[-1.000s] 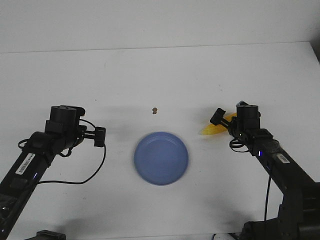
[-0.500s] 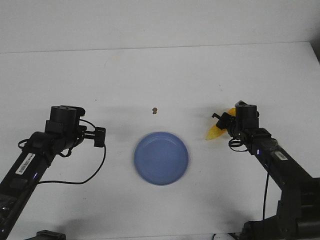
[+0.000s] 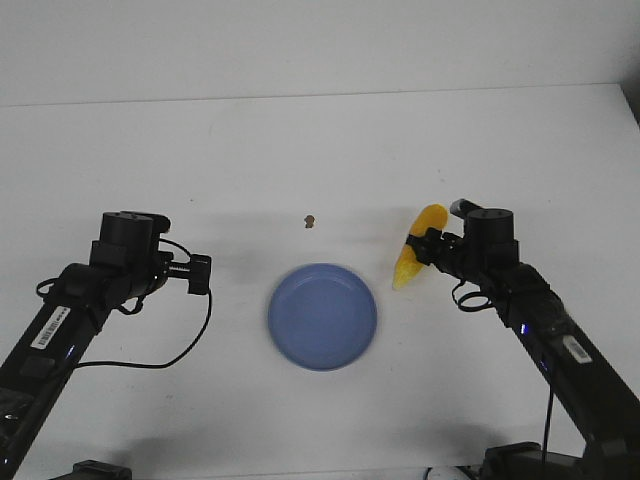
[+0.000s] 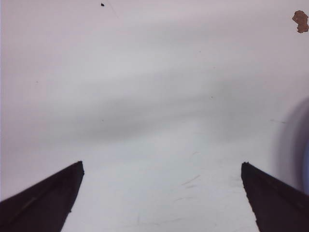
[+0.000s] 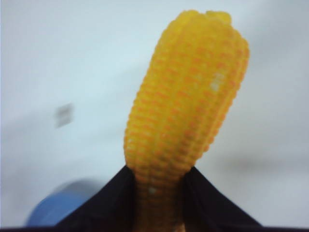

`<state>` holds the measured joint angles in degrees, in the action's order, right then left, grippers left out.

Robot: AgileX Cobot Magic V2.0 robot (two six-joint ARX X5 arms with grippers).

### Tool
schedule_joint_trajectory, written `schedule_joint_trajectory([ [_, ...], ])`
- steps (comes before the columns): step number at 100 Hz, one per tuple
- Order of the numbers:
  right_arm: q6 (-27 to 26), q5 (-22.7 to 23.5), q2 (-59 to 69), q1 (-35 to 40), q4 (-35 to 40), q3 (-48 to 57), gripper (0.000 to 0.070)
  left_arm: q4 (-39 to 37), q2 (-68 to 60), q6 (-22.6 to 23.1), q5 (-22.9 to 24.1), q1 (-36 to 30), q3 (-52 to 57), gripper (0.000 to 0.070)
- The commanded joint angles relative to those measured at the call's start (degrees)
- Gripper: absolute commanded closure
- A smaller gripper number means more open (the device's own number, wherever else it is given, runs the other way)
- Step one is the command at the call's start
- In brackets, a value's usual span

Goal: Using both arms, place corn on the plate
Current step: 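Carry the corn with the right gripper over the blue plate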

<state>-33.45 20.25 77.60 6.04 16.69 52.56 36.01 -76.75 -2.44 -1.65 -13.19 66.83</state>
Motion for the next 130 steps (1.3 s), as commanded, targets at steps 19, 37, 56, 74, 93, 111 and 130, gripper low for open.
schedule_joint_trajectory([
  [19, 2.3, 0.5, -5.4, 12.3, 0.5, 0.8, 0.0644, -0.1, -0.6, -0.2, -0.1, -0.2, 0.4, 0.0],
  [37, 2.0, -3.7, -2.7, 21.5, 0.5, 0.8, 0.0638, -0.1, -0.6, -0.2, -0.1, -0.2, 0.4, 0.0],
  [56, 2.0, -8.7, 2.2, 27.3, 0.3, 0.8, 0.062, -0.1, -0.6, -0.2, -0.1, -0.2, 0.4, 0.0],
  [74, 1.6, -8.2, 7.4, 28.5, 0.2, 0.8, 0.0501, -0.1, -0.6, -0.2, -0.1, -0.2, 0.4, 0.0],
  [93, 1.3, -8.3, 8.4, 28.5, 1.2, 0.8, 0.0224, 0.0, -0.6, -0.2, -0.1, -0.2, 0.4, 0.0],
  [111, 0.2, -10.1, 8.1, 28.4, 1.2, 0.8, 0.0095, 0.1, -0.6, -0.2, -0.3, -0.2, 0.4, 0.0],
  [130, 0.6, -12.0, 3.1, 27.6, 1.4, 0.8, 0.0092, 0.1, -0.5, -0.2, -0.4, -0.2, 0.4, 0.0],
])
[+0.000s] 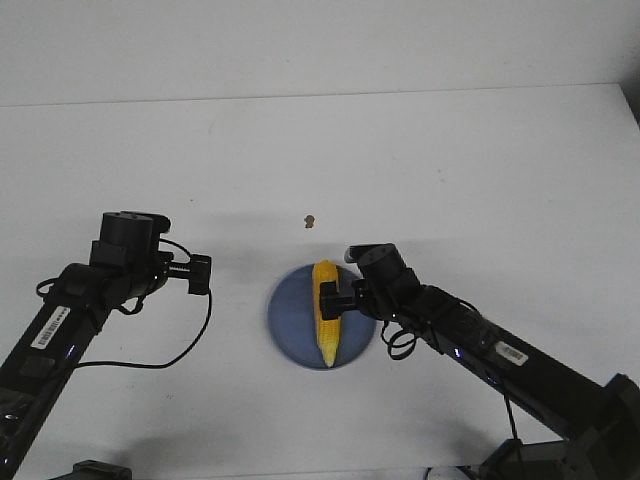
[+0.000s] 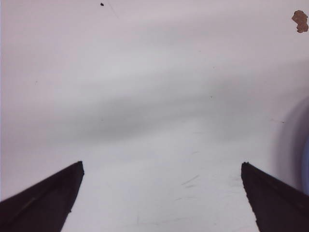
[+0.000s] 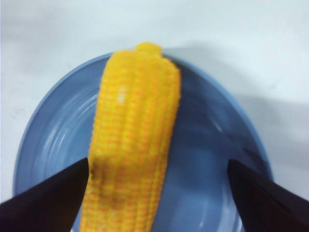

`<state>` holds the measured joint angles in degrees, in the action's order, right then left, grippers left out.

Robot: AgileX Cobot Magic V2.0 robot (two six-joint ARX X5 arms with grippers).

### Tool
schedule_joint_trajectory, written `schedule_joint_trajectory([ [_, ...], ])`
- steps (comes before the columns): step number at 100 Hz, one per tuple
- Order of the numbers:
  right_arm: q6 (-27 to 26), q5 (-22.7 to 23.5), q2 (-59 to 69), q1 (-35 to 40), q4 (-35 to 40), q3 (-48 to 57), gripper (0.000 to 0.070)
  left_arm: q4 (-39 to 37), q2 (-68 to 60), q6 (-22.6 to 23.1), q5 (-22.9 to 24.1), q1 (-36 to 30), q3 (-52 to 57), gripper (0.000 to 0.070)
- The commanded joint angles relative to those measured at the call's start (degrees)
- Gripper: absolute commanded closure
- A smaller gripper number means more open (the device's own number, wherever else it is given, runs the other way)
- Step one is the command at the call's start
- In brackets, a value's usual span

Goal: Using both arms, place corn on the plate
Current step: 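Carry the corn with the right gripper over the blue plate, then lower the corn onto the plate and open the right gripper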

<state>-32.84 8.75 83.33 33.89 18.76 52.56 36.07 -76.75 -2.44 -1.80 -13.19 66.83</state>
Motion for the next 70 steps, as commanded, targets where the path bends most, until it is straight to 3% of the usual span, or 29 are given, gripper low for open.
schedule_joint_trajectory([
  [1, 0.1, -0.5, -2.8, -0.3, -0.7, 0.8, 0.0092, 0.0, -0.4, -0.2, -0.2, -0.2, 0.4, 0.0],
  [16, 3.3, -4.5, -10.4, -3.5, 0.6, 0.8, 0.0092, -0.2, 1.6, -0.7, -0.9, -0.2, 0.4, 0.0],
  [51, 17.3, -22.4, -31.0, -12.9, 10.8, 0.7, 0.0076, -4.9, 16.7, -2.4, -0.4, 0.6, -3.3, 0.0],
  [70, 20.9, -25.5, -40.6, -18.3, 13.0, -1.0, 0.0075, -7.8, 27.3, -3.7, 3.9, 2.5, -10.9, 0.0],
])
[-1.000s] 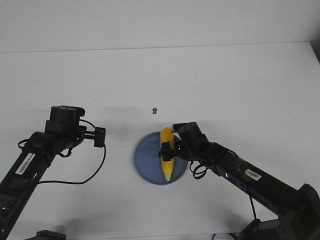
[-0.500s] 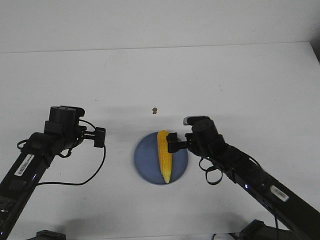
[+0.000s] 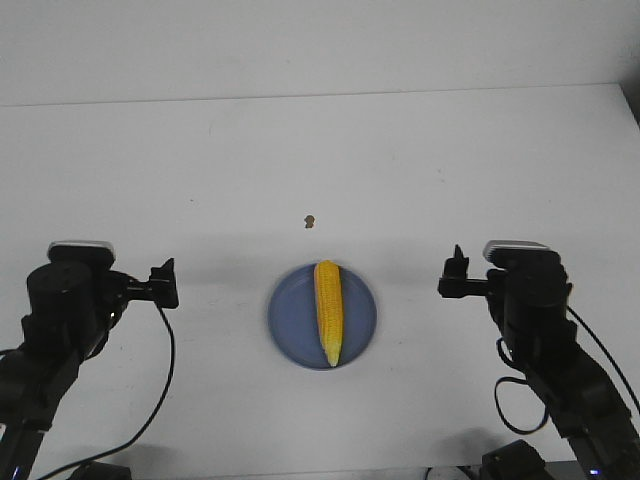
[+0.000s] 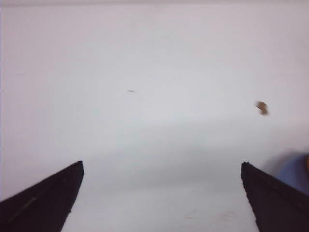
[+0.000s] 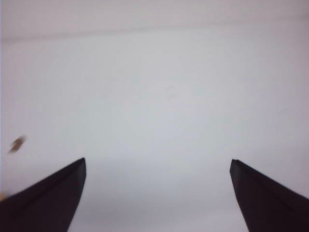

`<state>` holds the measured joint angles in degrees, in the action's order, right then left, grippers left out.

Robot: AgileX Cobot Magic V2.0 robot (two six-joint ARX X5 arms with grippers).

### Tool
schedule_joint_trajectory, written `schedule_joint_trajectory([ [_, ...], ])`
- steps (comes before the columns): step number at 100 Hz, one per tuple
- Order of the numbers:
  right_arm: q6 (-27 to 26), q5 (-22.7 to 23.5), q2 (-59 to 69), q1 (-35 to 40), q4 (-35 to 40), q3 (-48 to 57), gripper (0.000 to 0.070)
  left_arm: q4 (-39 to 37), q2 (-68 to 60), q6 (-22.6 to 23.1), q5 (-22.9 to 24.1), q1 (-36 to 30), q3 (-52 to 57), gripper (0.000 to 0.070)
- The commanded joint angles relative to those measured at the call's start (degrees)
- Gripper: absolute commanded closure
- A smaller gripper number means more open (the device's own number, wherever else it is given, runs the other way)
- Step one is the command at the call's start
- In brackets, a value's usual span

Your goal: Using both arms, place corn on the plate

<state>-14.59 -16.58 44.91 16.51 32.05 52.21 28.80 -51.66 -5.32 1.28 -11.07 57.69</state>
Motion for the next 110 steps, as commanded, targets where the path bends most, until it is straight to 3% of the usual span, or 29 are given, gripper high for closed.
schedule_joint_trajectory([
  [1, 2.7, -0.2, -2.6, -1.1, -0.3, -0.8, 0.0075, -0.6, 2.8, -0.8, 0.9, 0.5, -2.2, 0.0],
  [17, 4.9, 0.9, -10.4, -3.2, -1.2, -6.8, 0.0075, -1.2, 11.3, -0.8, 0.9, 2.2, -9.0, 0.0],
  [34, 9.5, 8.2, -20.5, -3.1, -4.3, -16.6, 0.0076, -3.9, 20.0, -1.7, 0.9, 2.8, -15.5, 0.0],
  [59, 9.5, 7.8, -32.5, -3.1, -3.7, -20.0, 0.0076, -6.6, 29.3, -3.1, 0.3, 2.8, -20.9, 0.0],
  [84, 10.2, 7.5, -33.5, -3.1, -3.7, -20.0, 0.0089, -6.1, 30.3, -3.1, 0.5, 2.8, -20.9, 0.0],
  [90, 10.4, 7.2, -33.6, -3.1, -3.7, -20.0, 0.0159, -6.1, 30.3, -3.1, 0.5, 2.8, -20.9, 0.0],
  [104, 10.4, 7.1, -33.6, -3.1, -3.6, -20.0, 0.0551, -6.1, 30.3, -3.1, 0.5, 2.8, -20.9, 0.0418],
  [110, 10.4, 7.1, -33.6, -3.1, -3.8, -20.0, 0.0677, -6.1, 30.3, -3.0, 0.5, 2.8, -20.9, 0.0532],
])
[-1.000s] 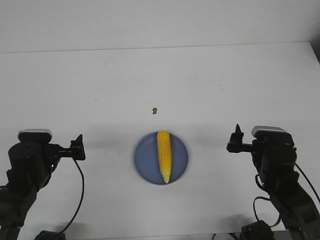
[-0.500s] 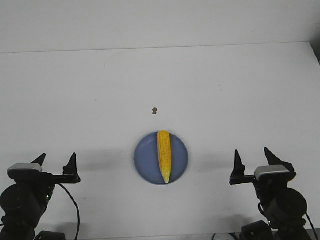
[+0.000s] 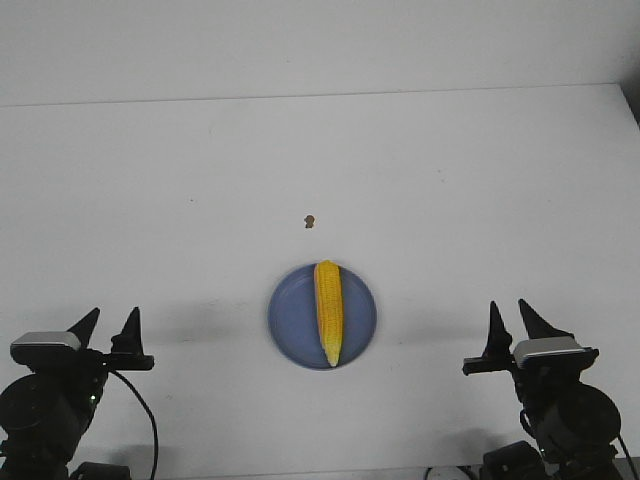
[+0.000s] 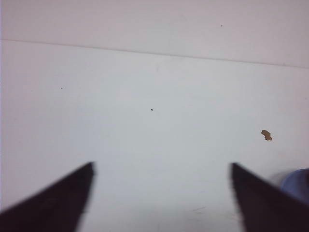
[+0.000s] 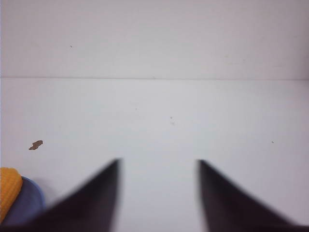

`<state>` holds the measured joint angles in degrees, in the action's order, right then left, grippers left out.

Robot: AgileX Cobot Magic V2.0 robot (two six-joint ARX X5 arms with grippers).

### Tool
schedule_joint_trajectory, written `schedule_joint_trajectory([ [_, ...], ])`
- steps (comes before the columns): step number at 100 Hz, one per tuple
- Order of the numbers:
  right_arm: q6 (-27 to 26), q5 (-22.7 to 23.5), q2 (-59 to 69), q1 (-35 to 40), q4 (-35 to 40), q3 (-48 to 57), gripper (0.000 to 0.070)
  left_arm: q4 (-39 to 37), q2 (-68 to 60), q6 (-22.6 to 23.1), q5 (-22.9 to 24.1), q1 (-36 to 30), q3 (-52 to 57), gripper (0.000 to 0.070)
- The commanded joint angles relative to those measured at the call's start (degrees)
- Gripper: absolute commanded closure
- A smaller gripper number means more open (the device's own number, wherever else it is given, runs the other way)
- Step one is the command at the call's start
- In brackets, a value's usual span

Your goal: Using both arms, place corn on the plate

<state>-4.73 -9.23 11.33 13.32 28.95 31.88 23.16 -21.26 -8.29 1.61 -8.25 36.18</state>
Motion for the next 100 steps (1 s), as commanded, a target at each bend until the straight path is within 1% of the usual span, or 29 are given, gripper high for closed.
schedule_joint_trajectory([
  [1, 0.5, -0.3, 0.0, 0.1, -0.8, 0.3, 0.069, -0.5, -0.1, 0.0, 0.1, 0.0, 0.6, 0.0543],
  [14, 0.5, -1.5, 0.0, 0.1, -1.8, 0.3, 0.0697, -0.5, -0.1, 0.1, 0.1, 0.0, 0.6, 0.07],
  [47, 0.5, -1.3, 0.0, 0.1, -1.9, 0.3, 0.0697, -0.5, 0.0, 0.3, 0.1, 0.0, 0.6, 0.0685],
  [100, 0.5, -1.3, 0.0, 0.1, -1.9, 0.3, 0.0697, -0.5, 0.0, 0.3, 0.1, 0.0, 0.6, 0.0685],
])
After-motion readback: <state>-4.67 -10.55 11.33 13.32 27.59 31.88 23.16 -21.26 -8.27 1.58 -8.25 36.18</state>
